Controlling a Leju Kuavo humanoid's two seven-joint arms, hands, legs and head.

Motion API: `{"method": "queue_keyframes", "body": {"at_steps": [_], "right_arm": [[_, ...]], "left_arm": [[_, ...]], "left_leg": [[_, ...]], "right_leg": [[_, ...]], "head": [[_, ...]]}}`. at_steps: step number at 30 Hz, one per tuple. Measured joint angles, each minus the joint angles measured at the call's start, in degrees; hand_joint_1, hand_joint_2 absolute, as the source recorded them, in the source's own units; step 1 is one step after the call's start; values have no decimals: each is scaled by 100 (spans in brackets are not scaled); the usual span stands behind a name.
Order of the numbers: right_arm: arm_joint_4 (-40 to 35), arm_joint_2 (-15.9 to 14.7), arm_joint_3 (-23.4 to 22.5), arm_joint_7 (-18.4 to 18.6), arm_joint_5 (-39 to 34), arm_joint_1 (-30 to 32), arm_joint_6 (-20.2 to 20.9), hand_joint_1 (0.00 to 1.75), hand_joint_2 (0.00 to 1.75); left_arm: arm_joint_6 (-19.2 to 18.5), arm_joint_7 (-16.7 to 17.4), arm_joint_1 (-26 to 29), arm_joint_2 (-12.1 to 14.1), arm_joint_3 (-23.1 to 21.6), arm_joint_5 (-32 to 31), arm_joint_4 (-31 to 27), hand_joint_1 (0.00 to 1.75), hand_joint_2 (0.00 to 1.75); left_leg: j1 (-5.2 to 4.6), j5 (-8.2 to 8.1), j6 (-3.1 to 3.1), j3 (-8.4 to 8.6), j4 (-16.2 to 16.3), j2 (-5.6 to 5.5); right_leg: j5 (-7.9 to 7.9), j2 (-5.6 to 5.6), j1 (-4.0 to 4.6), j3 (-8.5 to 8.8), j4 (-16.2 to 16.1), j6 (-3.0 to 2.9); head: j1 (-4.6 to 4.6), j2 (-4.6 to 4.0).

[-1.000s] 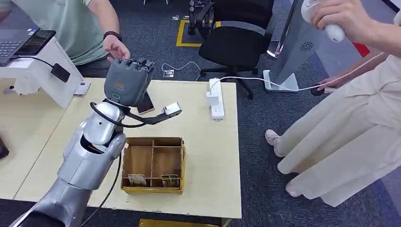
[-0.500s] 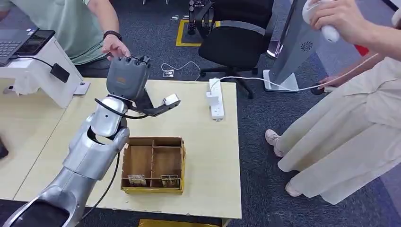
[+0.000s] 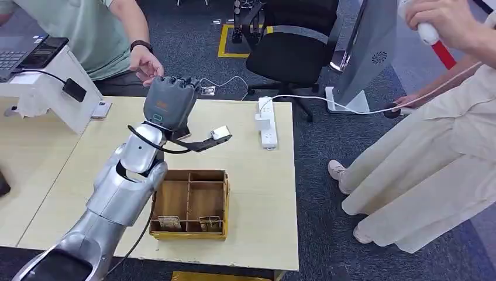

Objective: Pass the card to the sensor for recognition and then transmit it.

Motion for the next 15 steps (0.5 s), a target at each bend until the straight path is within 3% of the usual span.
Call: {"method": "queue_keyframes", "body": {"at_steps": [10,15], "right_arm": [[-13,7,2,0,15,-5,50,0,175],[-31,9,4,52,44,-3,50,0,175]], "left_arm": [[9,-15,44,-142,-48,0,-162,175,175],[-63,-539,237,-249,-48,0,-430,175,175]], "left_leg": [[0,0,0,-1,0,0],[0,0,0,-1,0,0]], "right_leg": [[0,0,0,0,0,0],[0,-1,0,0,0,0]], "head": [[-2,0],[-2,0]]}}
